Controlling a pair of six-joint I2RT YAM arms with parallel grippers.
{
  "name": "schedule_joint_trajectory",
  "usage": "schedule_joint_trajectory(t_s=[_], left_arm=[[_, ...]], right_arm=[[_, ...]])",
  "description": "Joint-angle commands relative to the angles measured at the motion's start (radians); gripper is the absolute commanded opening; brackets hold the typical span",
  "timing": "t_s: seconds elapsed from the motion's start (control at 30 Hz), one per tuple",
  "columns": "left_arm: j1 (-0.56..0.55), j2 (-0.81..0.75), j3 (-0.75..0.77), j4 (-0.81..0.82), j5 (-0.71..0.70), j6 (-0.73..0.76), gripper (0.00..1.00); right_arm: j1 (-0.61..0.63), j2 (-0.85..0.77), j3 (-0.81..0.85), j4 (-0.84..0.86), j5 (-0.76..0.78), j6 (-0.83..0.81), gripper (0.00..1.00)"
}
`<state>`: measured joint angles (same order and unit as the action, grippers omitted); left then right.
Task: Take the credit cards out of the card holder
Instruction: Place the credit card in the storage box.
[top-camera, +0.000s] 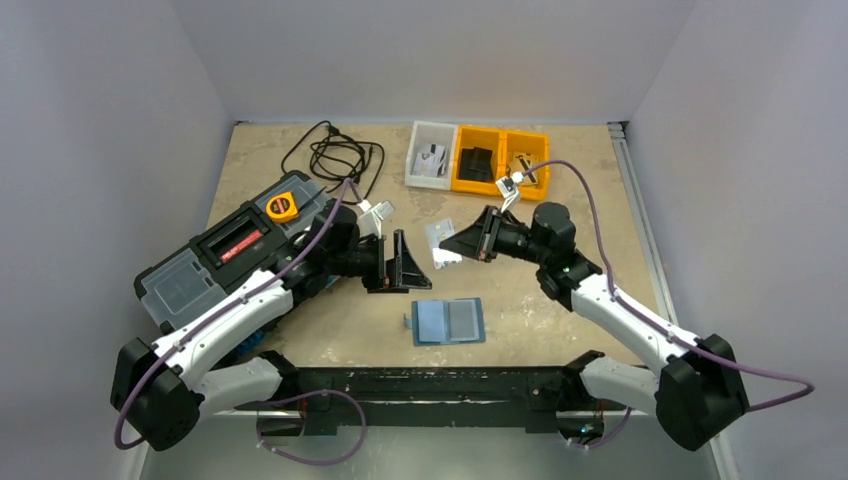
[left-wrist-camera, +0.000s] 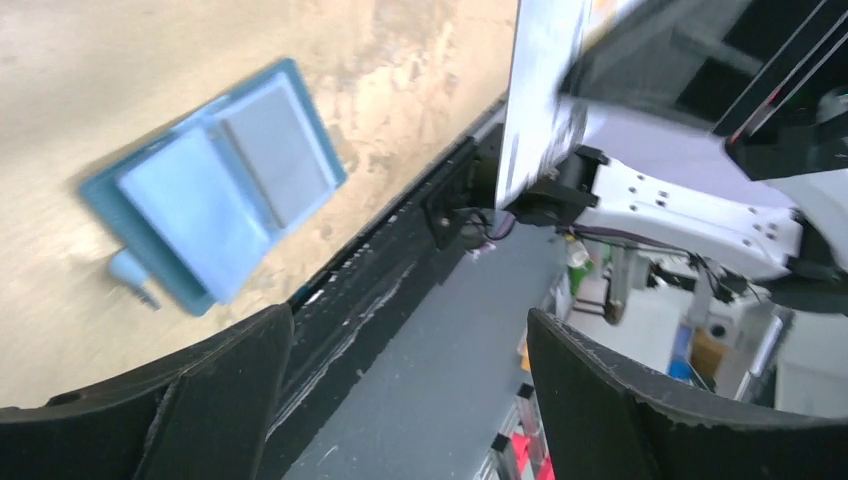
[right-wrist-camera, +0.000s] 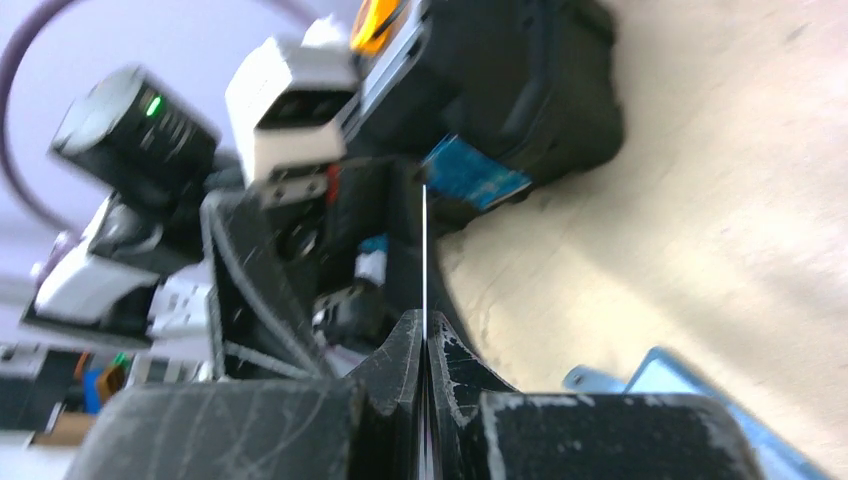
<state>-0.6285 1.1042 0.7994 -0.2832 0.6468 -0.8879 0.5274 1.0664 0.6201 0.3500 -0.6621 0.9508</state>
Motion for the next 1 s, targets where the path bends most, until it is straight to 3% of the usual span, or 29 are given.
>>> schedule_joint_trajectory(t_s=[0.0,0.5,0.9,0.97], left_arm=[[0.006,-0.058,0.073,-0.237,-0.210,0.103,0.87],[0.004,-0.275,0.063,-0.444,-0.334,0.116,0.87],[0.003,-0.329,0.100,-0.549,-0.353,0.140,0.88],[0.004,-0.331,0.105,-0.557,-0.354,0.142,0.88]], right_arm=[[-0.069,0.120,0.145,-0.045,0.109,-0.039,0.00],[-0.178,0.942,0.921,-0.209,0.272,-0.122,0.00],[-0.182,1.303,1.389,-0.359,0.354,-0.144,0.00],[-0.182,1.346,1.450,-0.398,0.351,-0.142,0.04]])
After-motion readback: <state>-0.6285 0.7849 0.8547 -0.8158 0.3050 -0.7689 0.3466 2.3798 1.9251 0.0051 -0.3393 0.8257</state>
